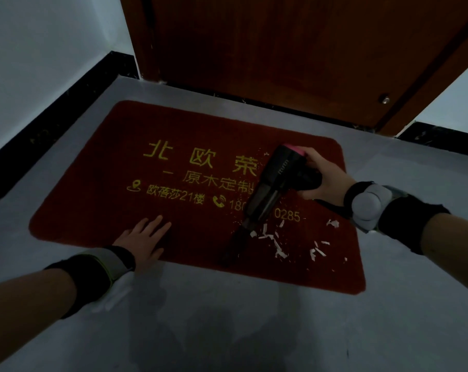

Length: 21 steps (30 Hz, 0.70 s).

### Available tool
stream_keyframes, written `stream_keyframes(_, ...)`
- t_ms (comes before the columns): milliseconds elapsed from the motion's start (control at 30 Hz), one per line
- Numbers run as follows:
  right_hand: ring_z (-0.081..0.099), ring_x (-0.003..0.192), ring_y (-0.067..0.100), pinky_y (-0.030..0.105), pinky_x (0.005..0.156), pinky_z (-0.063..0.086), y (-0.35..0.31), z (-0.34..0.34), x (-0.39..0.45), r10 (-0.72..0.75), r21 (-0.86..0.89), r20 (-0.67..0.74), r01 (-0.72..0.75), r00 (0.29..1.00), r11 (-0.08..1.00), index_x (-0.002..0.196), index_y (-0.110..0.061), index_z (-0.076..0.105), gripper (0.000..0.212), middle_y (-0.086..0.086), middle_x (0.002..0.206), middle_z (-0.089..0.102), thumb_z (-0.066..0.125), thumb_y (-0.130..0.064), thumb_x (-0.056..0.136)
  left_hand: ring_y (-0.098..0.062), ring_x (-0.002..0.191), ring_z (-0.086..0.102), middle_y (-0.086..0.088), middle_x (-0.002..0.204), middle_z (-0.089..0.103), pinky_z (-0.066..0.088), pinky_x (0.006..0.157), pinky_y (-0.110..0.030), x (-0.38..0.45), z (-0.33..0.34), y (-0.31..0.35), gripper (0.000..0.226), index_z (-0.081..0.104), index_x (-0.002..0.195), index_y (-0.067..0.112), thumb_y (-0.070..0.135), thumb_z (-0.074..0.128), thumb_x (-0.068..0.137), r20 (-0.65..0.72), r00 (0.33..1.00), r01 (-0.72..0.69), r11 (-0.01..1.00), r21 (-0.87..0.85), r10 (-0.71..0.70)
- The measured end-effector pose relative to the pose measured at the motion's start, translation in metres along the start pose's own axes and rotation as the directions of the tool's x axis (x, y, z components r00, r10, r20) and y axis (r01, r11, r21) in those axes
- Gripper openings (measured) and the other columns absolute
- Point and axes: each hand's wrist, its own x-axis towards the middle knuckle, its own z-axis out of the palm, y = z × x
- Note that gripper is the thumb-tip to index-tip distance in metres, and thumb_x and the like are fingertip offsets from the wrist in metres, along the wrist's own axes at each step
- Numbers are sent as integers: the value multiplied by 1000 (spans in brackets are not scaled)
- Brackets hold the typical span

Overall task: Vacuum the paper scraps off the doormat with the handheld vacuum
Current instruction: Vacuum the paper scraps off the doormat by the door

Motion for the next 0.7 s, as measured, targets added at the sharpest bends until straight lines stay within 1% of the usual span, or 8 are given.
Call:
stream_keyframes(33,62,94,13,18,73,52,1,0,1,0,-5,-12,0,1000,1000,137,-38,27,85,1,104,63,72,-2,75,-25,146,-7,3,156,-21,18,115,-45,0,0,0,65,-16,148,30,45,25,100,3,1000,-1,1000,-1,1)
stream_keyframes(133,64,93,22,36,80,55,4,-1,2,19,2,-81,-19,997,1000,138,-35,27,84,5,104,63,73,-3,75,-25,146,-7,3,156,-21,17,115,-45,0,-1,2,66,-17,148,30,45,26,100,10,1000,-1,1000,0,1)
stream_keyframes(167,63,94,23,39,82,54,7,-2,2,30,-2,-121,-31,992,1000,139,-34,27,84,4,106,62,72,-3,75,-25,146,-7,3,156,-22,17,115,-45,0,-1,2,66,-17,148,29,45,26,100,11,1000,0,1000,1,0)
stream_keyframes(367,53,103,17,32,80,44,16,-7,6,126,18,-406,-130,905,991,145,-26,22,85,3,119,55,70,-4,78,-26,146,-7,2,156,-22,18,116,-44,2,2,0,67,-18,148,29,45,26,100,6,1000,-3,1000,8,3)
stream_keyframes(433,56,107,22,33,80,44,19,-6,8,156,35,-465,-158,871,987,145,-25,23,85,8,124,56,71,-5,78,-26,146,-7,2,156,-22,18,116,-43,1,1,0,67,-18,147,29,45,25,100,4,1000,-2,1000,16,2)
stream_keyframes(533,57,110,27,36,80,47,24,-7,8,185,62,-470,-177,863,982,144,-25,23,85,9,124,57,71,-5,77,-25,146,-8,2,156,-22,17,116,-43,0,0,2,66,-18,147,28,45,25,100,11,1000,-5,1000,15,5)
stream_keyframes(633,57,106,25,37,79,47,25,-13,5,176,46,-424,-173,888,984,145,-26,22,87,9,121,57,72,-5,77,-25,146,-8,2,156,-22,17,117,-43,0,0,2,66,-18,148,29,44,25,100,9,1000,-6,1000,11,5)
stream_keyframes(700,53,109,24,35,85,43,23,-19,2,169,2,-359,-180,918,984,146,-25,23,87,8,123,55,72,-5,77,-25,146,-8,2,156,-22,17,116,-44,1,1,1,66,-18,147,29,44,26,100,9,1000,-5,1000,8,5)
